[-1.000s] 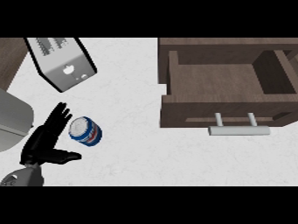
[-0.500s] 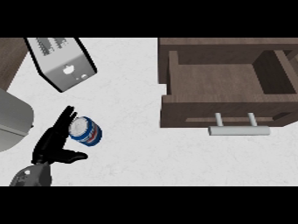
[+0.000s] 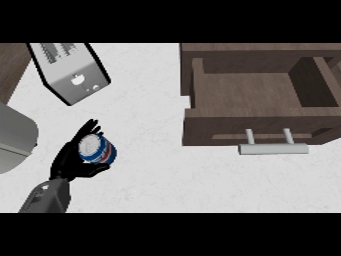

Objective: Pick up the can, place it into the drawer and close the drawer

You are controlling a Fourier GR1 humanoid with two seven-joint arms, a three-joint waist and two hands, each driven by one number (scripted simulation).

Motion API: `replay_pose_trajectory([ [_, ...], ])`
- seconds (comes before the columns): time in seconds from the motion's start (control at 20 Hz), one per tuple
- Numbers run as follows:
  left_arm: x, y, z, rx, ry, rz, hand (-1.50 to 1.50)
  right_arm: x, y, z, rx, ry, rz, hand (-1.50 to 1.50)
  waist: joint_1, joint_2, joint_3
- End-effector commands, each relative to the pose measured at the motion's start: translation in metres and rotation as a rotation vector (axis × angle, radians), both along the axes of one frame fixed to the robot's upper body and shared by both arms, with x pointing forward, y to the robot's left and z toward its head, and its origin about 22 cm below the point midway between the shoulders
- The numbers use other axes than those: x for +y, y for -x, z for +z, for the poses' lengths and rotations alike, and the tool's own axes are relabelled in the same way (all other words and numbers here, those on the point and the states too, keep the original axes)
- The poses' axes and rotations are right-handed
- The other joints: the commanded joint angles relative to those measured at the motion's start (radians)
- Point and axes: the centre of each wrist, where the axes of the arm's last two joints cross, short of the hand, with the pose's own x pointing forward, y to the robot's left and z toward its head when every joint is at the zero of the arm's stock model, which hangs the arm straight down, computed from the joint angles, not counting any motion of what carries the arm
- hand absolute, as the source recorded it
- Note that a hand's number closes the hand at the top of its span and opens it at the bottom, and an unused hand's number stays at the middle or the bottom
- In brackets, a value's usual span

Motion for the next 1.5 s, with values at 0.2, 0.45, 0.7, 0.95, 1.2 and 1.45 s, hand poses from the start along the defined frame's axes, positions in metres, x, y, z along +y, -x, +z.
replay_pose_trajectory([
  [0.2, -0.016, -0.010, 0.001, 0.026, 0.103, -0.102, 1.50, 0.005, 0.013, 0.010, 0.007, -0.002, 0.009, -1.50, -0.001, -0.002, 0.000],
  [0.45, -0.036, -0.024, 0.019, -0.061, 0.139, -0.170, 1.50, 0.001, -0.003, 0.004, -0.012, -0.005, -0.001, -1.50, 0.008, -0.003, 0.001],
  [0.7, -0.042, -0.028, 0.035, -0.121, 0.167, -0.009, 1.50, -0.006, -0.006, 0.006, 0.003, -0.014, -0.033, -1.50, 0.018, -0.005, 0.001],
  [0.95, -0.048, -0.025, 0.044, -0.187, 0.151, 0.212, 1.50, 0.001, 0.018, 0.002, -0.006, -0.022, -0.010, -1.50, 0.011, -0.007, 0.002],
  [1.2, -0.071, -0.024, 0.079, -0.212, 0.157, 0.158, 1.50, 0.017, 0.012, 0.018, 0.010, -0.026, -0.026, -1.50, 0.011, -0.006, 0.001],
  [1.45, -0.093, -0.044, 0.125, -0.301, 0.082, 0.137, 1.50, -0.008, 0.013, 0.005, 0.002, -0.024, -0.002, -1.50, 0.008, -0.004, 0.001],
])
